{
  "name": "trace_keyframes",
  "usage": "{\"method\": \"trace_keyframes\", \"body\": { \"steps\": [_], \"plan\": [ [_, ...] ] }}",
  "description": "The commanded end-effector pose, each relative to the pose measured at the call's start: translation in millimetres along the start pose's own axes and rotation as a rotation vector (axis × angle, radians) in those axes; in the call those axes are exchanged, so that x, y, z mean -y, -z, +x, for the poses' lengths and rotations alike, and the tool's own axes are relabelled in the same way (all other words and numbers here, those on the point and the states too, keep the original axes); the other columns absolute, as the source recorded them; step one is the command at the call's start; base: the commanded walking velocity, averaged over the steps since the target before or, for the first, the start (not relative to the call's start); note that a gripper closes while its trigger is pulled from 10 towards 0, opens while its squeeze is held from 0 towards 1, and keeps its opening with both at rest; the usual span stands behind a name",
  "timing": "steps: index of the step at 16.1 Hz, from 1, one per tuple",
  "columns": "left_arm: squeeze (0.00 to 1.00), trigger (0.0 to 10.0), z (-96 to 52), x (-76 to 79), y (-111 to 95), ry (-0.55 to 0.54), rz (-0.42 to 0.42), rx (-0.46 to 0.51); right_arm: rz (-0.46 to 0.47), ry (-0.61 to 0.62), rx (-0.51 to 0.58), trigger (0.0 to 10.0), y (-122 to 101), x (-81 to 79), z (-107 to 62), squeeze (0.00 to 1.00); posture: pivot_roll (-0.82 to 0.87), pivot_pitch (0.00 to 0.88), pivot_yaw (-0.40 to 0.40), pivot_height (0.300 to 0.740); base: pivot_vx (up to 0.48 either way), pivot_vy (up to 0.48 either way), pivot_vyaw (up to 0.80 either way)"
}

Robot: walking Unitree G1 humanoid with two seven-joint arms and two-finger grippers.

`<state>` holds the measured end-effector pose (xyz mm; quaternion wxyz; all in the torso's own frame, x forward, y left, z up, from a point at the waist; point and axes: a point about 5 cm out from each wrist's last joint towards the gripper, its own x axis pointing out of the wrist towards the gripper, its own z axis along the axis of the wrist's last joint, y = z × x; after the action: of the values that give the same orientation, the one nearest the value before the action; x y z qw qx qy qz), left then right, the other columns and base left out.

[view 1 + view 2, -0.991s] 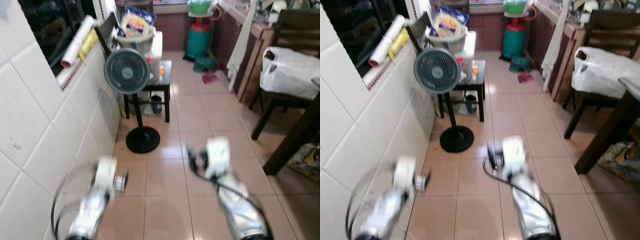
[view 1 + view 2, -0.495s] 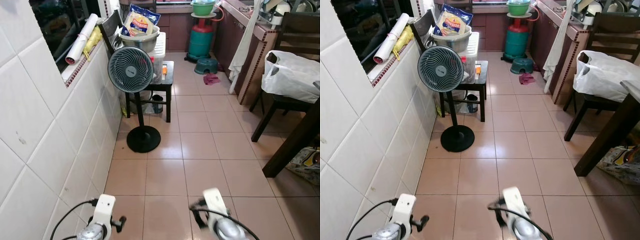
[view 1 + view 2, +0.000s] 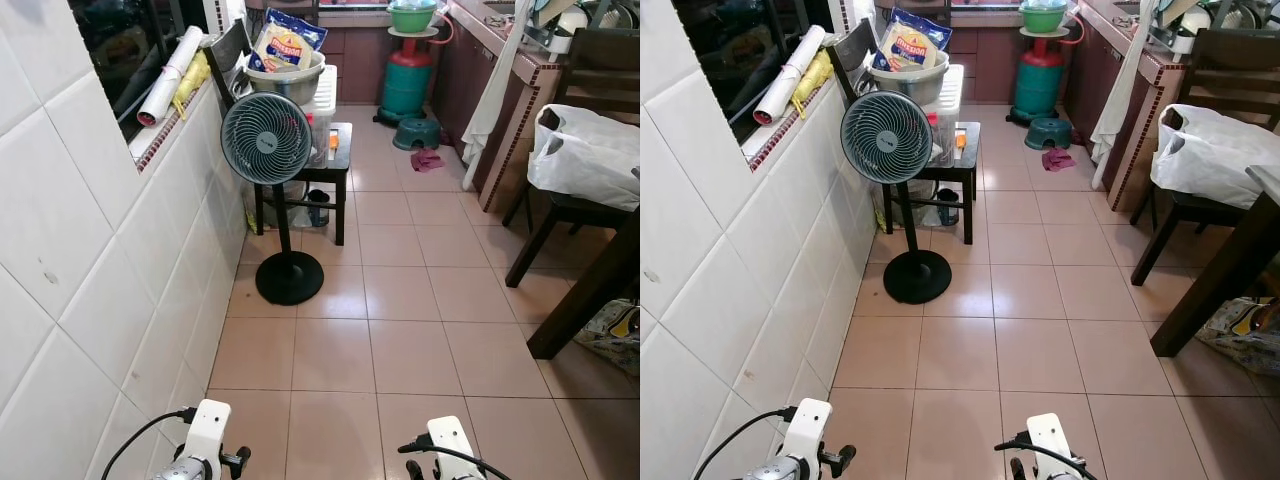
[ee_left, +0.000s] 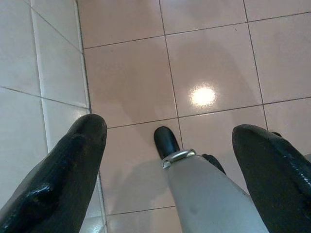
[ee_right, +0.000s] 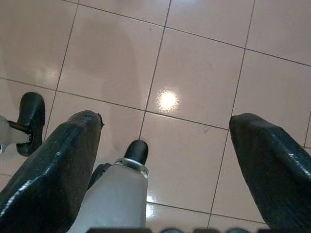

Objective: Setting the table

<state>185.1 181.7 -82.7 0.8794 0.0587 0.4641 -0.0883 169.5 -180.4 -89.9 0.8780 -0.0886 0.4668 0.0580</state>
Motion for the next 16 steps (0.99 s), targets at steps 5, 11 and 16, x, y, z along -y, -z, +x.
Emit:
{"method": "trace_keyframes", "body": {
  "steps": [5, 11, 16],
  "plan": [
    [0.0, 10.0, -0.4, -1.1, 2, 0.011, 0.069, -0.018, -0.086, -0.071, 0.035, 10.0, -11, -38.2, 3.1, 0.0, -0.05, 0.0, 0.016, 0.74, 0.318, 0.308, 0.0],
    [0.0, 10.0, -0.5, 0.7, 5, 0.015, 0.073, -0.029, -0.111, -0.05, 0.04, 10.0, -7, -19.8, 1.6, 0.0, -0.05, 0.0, 0.016, 0.74, 0.315, 0.344, 0.0],
    [0.0, 10.0, 0.5, 3.0, 2, 0.02, 0.082, -0.027, -0.127, -0.054, 0.048, 10.0, -7, -16.2, 1.2, 0.0, -0.06, 0.0, 0.017, 0.74, 0.313, 0.352, 0.0]
  ]
}}
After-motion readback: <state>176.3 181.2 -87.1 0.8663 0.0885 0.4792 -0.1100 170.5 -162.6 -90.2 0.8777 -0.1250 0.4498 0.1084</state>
